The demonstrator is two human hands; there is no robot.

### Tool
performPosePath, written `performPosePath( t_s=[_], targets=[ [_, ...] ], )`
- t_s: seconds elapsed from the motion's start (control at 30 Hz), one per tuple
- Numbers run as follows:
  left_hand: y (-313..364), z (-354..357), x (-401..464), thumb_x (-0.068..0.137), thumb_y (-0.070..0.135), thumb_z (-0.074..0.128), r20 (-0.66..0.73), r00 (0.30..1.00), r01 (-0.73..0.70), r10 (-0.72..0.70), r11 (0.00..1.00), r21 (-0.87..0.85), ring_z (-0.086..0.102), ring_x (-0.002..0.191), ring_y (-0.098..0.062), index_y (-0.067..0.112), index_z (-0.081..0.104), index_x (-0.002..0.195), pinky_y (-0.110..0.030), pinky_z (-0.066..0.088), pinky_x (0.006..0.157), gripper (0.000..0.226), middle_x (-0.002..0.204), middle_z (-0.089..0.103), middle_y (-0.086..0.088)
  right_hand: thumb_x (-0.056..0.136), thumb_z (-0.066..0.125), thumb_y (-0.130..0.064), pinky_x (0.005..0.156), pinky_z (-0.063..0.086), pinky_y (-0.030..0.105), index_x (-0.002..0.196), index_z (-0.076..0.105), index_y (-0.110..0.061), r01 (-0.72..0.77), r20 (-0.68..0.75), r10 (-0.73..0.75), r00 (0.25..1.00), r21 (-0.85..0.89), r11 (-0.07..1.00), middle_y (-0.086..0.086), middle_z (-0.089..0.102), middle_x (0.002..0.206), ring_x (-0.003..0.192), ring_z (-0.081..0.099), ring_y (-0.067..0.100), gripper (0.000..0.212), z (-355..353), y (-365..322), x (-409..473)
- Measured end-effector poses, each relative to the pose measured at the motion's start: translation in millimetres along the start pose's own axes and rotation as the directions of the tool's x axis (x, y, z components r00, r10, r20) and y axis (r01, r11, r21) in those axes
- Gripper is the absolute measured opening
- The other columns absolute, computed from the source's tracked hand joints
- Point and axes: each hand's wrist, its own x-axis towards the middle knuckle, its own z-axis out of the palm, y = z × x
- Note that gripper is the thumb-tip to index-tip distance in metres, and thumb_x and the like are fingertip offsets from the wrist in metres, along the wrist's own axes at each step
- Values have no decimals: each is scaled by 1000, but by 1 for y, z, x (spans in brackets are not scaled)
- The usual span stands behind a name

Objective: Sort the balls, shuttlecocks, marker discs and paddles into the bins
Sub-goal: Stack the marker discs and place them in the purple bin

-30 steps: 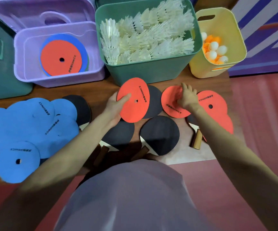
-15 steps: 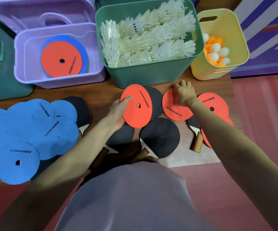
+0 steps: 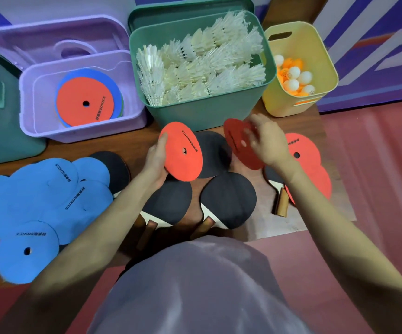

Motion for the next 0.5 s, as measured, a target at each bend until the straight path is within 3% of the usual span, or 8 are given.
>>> performPosePath(
  t_s=[0.07,0.13,0.2,0.27,0.3,0.4,0.5],
  targets=[
    [0,2,-1,100,40,43,-1,1000,7,-7,1000,-29,60,106,-20,8,50,133,-34,47,88,47,130,60,-12,89,53,-12,76,46,35,102,61,-6,-21,-165,66,984,264,964,8,64,97,88,58,23,17,-6,-11,-8],
    [2,8,-6,101,38,43,15,1000,18,-17,998,-68,61,105,-20,11,56,123,-36,48,92,38,128,61,-11,89,55,-8,78,44,23,99,63,-8,-40,-212,183,960,542,839,-2,65,92,84,57,7,13,-8,-20,-10],
    [3,16,-11,101,35,44,60,998,24,-17,992,-121,61,110,-21,14,60,114,-39,46,101,30,127,62,-9,88,57,-4,78,43,18,98,63,-10,-101,-115,292,949,768,633,-5,63,90,84,56,2,13,-3,-31,-12],
    [3,23,-16,101,37,40,119,993,37,-17,985,-168,59,117,-22,13,61,121,-41,42,107,37,128,63,-9,89,58,-2,80,44,20,98,62,-9,-186,23,347,937,877,443,1,64,92,86,57,7,12,8,-40,-14],
    [2,25,-17,102,40,36,136,990,53,-27,981,-187,58,118,-23,13,59,127,-42,41,107,43,128,63,-9,89,58,-2,80,45,20,98,63,-7,-222,69,362,929,889,401,3,64,92,85,58,7,12,16,-43,-15],
    [-1,27,-21,101,53,23,173,983,93,-58,975,-201,61,114,-27,13,58,130,-41,48,97,60,125,65,-12,89,61,1,76,44,13,100,64,2,-294,103,400,911,842,452,3,64,90,77,58,-3,12,40,-48,-21],
    [-2,31,-24,99,57,23,218,973,111,-69,976,-189,61,114,-29,12,57,130,-40,49,93,64,125,64,-14,87,64,0,74,44,11,99,64,4,-334,96,439,893,796,505,7,64,93,80,57,8,13,57,-46,-26]
  ],
)
